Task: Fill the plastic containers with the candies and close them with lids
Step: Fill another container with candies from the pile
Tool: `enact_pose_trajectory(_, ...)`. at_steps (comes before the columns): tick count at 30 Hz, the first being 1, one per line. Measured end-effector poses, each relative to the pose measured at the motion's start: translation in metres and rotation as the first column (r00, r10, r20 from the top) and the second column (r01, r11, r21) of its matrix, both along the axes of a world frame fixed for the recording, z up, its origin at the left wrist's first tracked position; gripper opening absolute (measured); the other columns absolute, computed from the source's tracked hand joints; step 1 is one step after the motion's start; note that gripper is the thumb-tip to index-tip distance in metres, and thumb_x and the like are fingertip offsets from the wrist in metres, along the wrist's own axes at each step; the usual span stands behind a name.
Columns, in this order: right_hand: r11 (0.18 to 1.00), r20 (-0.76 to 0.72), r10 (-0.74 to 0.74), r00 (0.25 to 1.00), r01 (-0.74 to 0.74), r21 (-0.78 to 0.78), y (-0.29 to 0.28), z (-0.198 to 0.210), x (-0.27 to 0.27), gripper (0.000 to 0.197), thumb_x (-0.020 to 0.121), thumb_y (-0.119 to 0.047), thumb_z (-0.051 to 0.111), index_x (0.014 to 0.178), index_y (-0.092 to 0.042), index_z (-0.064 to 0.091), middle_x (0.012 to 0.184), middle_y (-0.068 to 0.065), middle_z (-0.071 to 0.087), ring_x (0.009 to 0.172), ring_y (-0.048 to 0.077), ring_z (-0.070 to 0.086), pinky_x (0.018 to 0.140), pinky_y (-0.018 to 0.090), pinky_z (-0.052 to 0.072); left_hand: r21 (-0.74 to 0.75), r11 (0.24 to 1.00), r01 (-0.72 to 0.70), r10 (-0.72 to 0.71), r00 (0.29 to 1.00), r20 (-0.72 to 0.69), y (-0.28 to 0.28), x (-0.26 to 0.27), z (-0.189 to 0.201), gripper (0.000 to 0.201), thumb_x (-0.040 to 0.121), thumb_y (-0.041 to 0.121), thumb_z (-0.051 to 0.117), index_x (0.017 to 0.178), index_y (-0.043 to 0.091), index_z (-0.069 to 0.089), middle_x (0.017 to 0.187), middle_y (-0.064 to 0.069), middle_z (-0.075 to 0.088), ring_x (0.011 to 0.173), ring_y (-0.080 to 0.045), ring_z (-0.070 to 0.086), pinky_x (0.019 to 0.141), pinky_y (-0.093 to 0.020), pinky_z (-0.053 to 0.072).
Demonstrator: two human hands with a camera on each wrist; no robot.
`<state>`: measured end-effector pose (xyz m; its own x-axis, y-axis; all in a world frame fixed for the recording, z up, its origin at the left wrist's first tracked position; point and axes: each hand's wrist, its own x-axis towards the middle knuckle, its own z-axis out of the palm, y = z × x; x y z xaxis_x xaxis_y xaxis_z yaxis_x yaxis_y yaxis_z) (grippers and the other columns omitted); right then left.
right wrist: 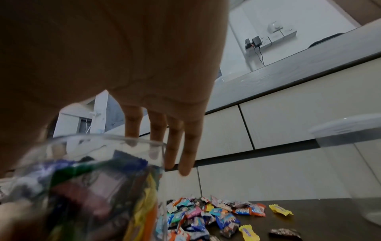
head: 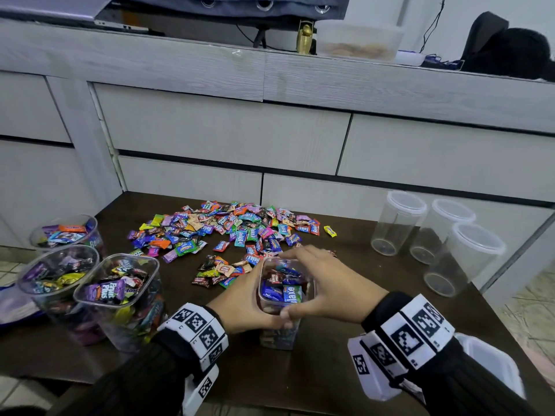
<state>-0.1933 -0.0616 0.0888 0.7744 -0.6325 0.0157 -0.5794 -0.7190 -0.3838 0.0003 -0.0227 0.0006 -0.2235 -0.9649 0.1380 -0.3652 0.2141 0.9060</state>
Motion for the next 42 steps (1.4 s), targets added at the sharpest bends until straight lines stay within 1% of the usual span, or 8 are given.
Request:
enact_pose_trajectory(6, 1.000, 0.051, -0.023, 0.998, 0.022, 0.017, 0.002, -0.010, 0.001, 0.078, 0.071, -0.043, 0.079, 0.136, -0.020, 0.043, 0.134, -0.002, 0.043, 0.123, 0.010, 0.042, 0.105, 0.028, 0.037, 0.018, 1.000, -0.001, 0.002, 0.998, -0.060, 0.002, -0.002, -0.008, 0.087, 0.059, 0.034, 0.093, 0.128, 0.048, 0.042, 0.125, 0.020, 0.062, 0.115, -0.001, 0.060, 0.088, -0.010, 0.047)
enact_pose_trajectory(9, 0.999, 0.044, -0.042, 0.998, 0.041, 0.019, 0.003, -0.012, 0.004, 0.077, 0.070, -0.041, 0.079, 0.136, -0.021, 0.045, 0.135, -0.001, 0.041, 0.124, 0.012, 0.042, 0.105, 0.028, 0.037, 0.104, 0.995, 0.007, -0.023, 0.988, 0.153, 0.004, 0.004, -0.020, 0.091, 0.057, 0.040, 0.093, 0.133, 0.036, 0.044, 0.128, 0.017, 0.060, 0.123, -0.003, 0.054, 0.103, -0.026, 0.045)
enact_pose_trajectory(13, 0.997, 0.024, -0.071, 0.997, 0.070, 0.029, 0.002, -0.012, 0.009, 0.073, 0.073, -0.043, 0.078, 0.135, -0.024, 0.046, 0.138, -0.003, 0.037, 0.125, 0.013, 0.041, 0.105, 0.029, 0.038, 0.152, 0.981, -0.123, -0.020, 0.708, 0.706, 0.012, 0.018, -0.036, 0.101, 0.066, 0.065, 0.076, 0.148, 0.026, 0.030, 0.153, 0.005, 0.033, 0.142, -0.014, 0.028, 0.116, -0.039, 0.028)
enact_pose_trajectory(21, 0.994, 0.014, -0.103, 0.995, 0.102, 0.031, -0.009, -0.009, 0.028, 0.068, 0.074, -0.039, 0.078, 0.132, -0.024, 0.047, 0.136, 0.001, 0.039, 0.124, 0.016, 0.042, 0.100, 0.026, 0.036, 0.254, 0.959, -0.126, -0.173, 0.449, 0.877, 0.031, 0.009, -0.036, 0.093, 0.091, 0.065, 0.046, 0.156, 0.017, 0.001, 0.164, 0.001, -0.004, 0.151, -0.018, -0.006, 0.122, -0.045, 0.008)
enact_pose_trajectory(28, 0.996, -0.034, -0.068, 0.997, 0.070, 0.058, -0.024, -0.003, 0.056, 0.066, 0.075, -0.037, 0.077, 0.131, -0.021, 0.047, 0.137, 0.003, 0.040, 0.125, 0.020, 0.042, 0.102, 0.033, 0.039, 0.164, 0.980, -0.111, -0.113, 0.367, 0.923, 0.056, 0.007, -0.022, 0.078, 0.090, 0.062, 0.049, 0.147, 0.012, 0.030, 0.147, -0.007, 0.029, 0.134, -0.024, 0.031, 0.108, -0.038, 0.035)
enact_pose_trajectory(34, 0.997, -0.029, 0.022, 0.999, -0.020, 0.078, -0.025, -0.004, 0.099, 0.064, 0.076, -0.036, 0.076, 0.131, -0.021, 0.047, 0.139, 0.004, 0.041, 0.126, 0.020, 0.040, 0.104, 0.037, 0.039, 0.148, 0.961, 0.235, -0.244, 0.460, 0.854, 0.059, 0.010, -0.027, 0.056, 0.093, 0.048, 0.054, 0.141, 0.025, 0.039, 0.151, -0.001, 0.028, 0.136, -0.021, 0.028, 0.107, -0.038, 0.034)
enact_pose_trajectory(37, 0.996, 0.005, 0.051, 0.999, -0.052, 0.075, -0.021, -0.009, 0.128, 0.061, 0.077, -0.034, 0.075, 0.130, -0.019, 0.049, 0.139, 0.004, 0.041, 0.126, 0.021, 0.041, 0.102, 0.036, 0.038, 0.124, 0.962, 0.243, -0.236, 0.513, 0.825, 0.056, 0.012, -0.038, 0.067, 0.094, 0.053, 0.052, 0.150, 0.026, 0.028, 0.161, 0.002, 0.014, 0.146, -0.017, 0.015, 0.117, -0.038, 0.023)
enact_pose_trajectory(42, 0.998, 0.017, 0.047, 0.999, -0.048, 0.042, -0.018, -0.017, 0.169, 0.059, 0.082, -0.033, 0.072, 0.132, -0.015, 0.048, 0.153, 0.009, 0.027, 0.139, 0.027, 0.029, 0.112, 0.038, 0.027, 0.037, 0.977, 0.211, -0.156, 0.584, 0.797, 0.054, 0.022, -0.045, 0.075, 0.090, 0.063, 0.051, 0.152, 0.027, 0.026, 0.155, 0.002, 0.029, 0.139, -0.019, 0.029, 0.112, -0.032, 0.025)
